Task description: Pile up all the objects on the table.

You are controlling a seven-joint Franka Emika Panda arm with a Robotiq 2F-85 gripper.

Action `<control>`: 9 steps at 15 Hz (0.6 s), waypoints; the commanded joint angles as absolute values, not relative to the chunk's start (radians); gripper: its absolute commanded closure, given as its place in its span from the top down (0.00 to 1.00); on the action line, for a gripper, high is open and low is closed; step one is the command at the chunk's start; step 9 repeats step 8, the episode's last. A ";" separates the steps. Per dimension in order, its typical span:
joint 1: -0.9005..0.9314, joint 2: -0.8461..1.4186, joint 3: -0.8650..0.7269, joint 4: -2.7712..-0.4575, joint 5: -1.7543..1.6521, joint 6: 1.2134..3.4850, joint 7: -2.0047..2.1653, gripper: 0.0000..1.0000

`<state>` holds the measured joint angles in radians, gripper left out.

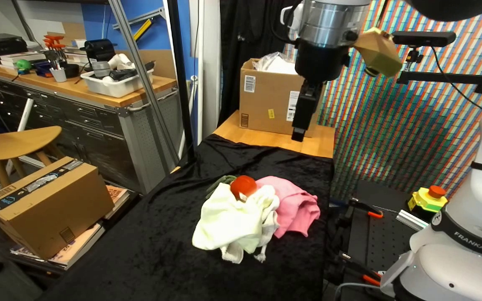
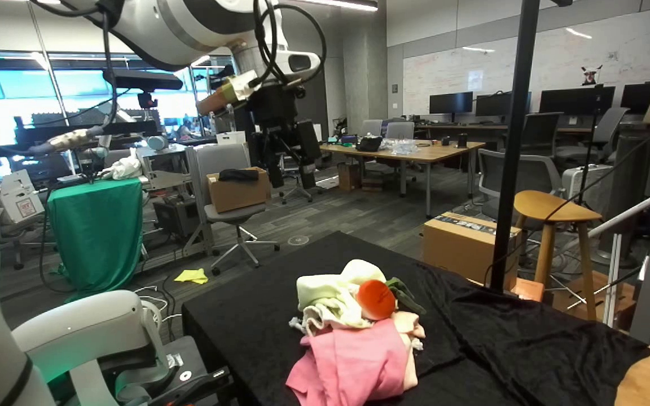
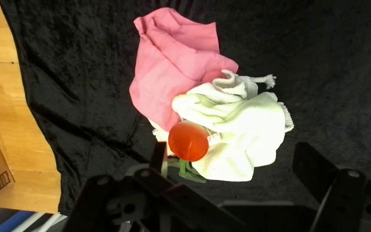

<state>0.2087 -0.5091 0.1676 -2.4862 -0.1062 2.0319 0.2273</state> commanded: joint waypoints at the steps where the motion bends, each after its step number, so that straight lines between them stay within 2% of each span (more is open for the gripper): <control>1: 0.192 -0.689 0.162 -2.606 -0.077 2.053 0.201 1.00; 4: 0.170 -0.789 0.149 -2.676 -0.113 2.102 0.172 1.00; 5: 0.169 -0.698 0.177 -2.613 -0.089 2.051 0.200 1.00; 9: 0.157 -0.766 0.168 -2.657 -0.091 2.070 0.179 1.00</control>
